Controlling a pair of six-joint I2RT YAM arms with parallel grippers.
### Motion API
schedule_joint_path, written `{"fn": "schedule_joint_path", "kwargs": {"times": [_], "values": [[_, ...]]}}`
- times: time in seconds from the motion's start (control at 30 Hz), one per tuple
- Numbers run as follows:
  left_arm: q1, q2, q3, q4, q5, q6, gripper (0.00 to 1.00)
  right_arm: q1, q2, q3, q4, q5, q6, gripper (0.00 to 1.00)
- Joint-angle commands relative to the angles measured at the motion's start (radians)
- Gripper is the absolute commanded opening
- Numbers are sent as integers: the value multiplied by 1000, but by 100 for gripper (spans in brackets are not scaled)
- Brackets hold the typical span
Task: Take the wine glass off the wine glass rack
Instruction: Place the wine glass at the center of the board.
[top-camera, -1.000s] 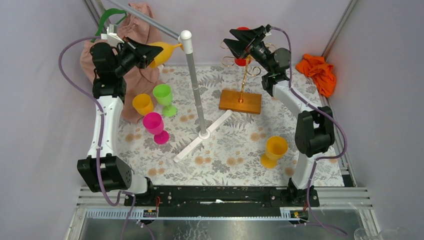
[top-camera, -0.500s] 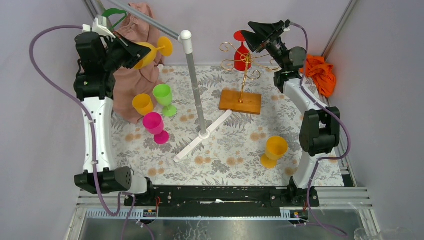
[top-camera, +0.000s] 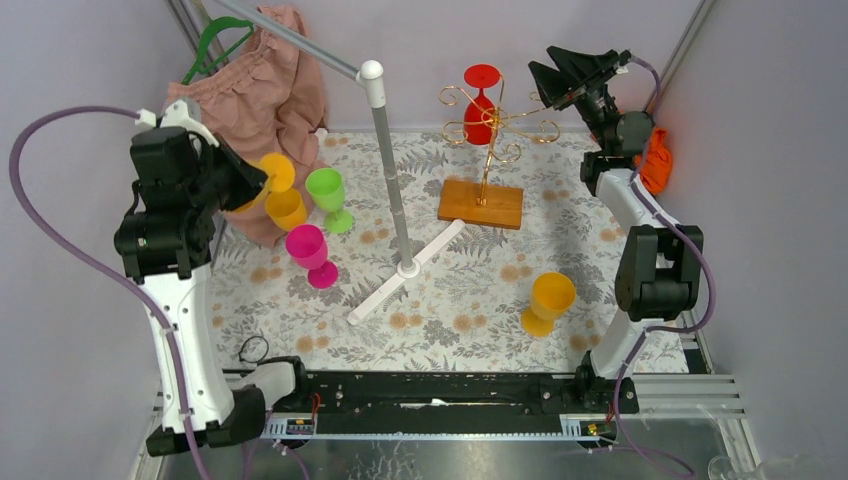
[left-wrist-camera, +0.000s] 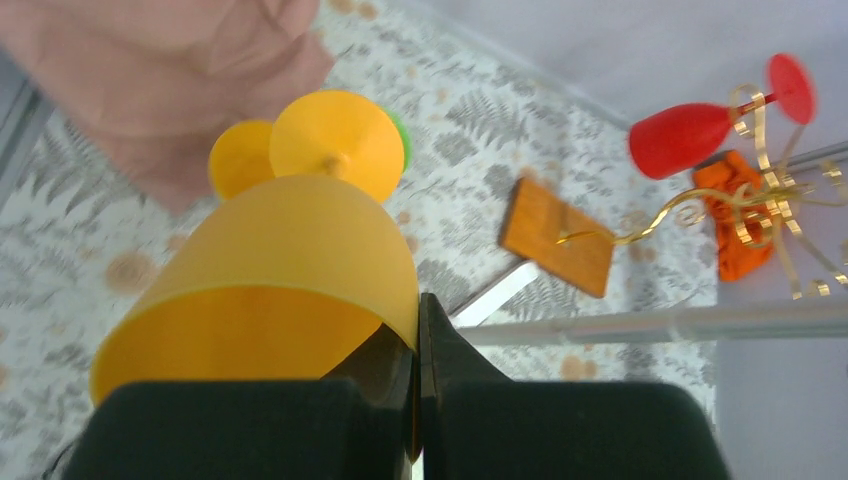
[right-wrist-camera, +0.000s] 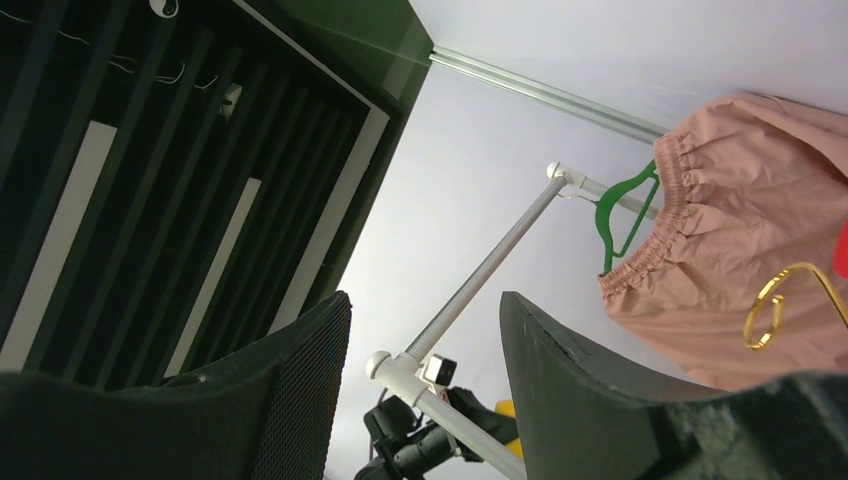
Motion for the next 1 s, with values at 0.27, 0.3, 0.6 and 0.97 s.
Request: {"fn": "schedule_joint_path", "kwargs": {"times": [0.27,0.3,0.6,0.97], "values": [[-15,-158,-200,23,169,29,0,-57,-117,-153,167,-34,55,64],[-15,-153,-203,24,181,30,0,-59,-123,-162,167,-37,56,63],[-26,-79,-215,50,206,50,0,-80,-194,-218,131,-47,29,64],[-202,57,-245,118,0,12,0,-100,-226,-246,105,-60,14,64]]}}
